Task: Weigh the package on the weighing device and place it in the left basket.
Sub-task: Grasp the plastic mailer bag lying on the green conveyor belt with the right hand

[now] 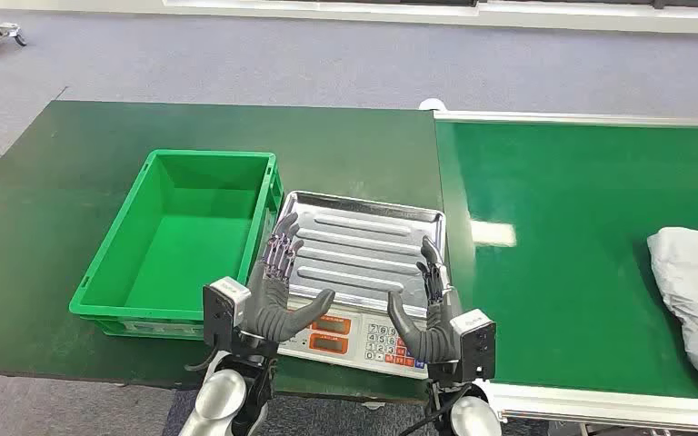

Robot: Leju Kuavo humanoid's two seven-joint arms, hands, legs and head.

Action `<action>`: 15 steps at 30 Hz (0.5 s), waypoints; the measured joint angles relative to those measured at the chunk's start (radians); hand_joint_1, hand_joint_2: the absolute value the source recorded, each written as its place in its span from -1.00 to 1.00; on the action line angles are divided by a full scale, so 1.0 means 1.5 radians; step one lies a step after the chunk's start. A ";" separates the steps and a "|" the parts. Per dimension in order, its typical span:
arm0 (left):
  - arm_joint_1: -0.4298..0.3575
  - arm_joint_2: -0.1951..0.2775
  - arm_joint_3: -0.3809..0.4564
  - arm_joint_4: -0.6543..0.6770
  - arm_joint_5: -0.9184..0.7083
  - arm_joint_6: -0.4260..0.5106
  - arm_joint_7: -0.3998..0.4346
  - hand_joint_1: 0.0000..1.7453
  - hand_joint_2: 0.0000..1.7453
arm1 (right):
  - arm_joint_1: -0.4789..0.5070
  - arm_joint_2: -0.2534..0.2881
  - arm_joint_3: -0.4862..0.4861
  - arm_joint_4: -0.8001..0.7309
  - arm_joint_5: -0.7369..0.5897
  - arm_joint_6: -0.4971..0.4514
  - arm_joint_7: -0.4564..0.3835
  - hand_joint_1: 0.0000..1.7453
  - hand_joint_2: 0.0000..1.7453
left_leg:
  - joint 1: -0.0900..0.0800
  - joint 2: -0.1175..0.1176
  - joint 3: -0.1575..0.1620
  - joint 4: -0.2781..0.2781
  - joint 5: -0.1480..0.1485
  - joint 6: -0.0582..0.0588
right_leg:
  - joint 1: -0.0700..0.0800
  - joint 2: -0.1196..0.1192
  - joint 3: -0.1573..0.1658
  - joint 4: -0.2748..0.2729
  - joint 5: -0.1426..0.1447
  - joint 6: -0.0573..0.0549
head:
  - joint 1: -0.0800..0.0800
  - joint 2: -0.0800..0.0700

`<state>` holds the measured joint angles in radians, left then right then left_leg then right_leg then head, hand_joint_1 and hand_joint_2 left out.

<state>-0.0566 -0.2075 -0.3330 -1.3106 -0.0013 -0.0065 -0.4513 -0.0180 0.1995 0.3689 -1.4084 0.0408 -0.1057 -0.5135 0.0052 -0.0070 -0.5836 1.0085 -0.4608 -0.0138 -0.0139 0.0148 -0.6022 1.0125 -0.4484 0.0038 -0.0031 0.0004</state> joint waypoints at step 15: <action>-0.011 -0.002 -0.001 0.008 0.003 -0.005 -0.001 -1.00 1.00 | 0.000 0.000 0.000 -0.002 -0.003 0.001 0.007 -1.00 1.00 | 0.000 0.000 0.000 0.000 0.000 0.000 | 0.000 0.000 0.000 0.000 0.000 0.000 | 0.000 0.000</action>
<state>-0.0737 -0.2098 -0.3347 -1.2981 0.0033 -0.0140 -0.4534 -0.0180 0.1995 0.3689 -1.4108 0.0366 -0.1045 -0.5030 0.0052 -0.0070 -0.5834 1.0085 -0.4607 -0.0138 -0.0139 0.0149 -0.6022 1.0126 -0.4483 0.0038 -0.0032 0.0004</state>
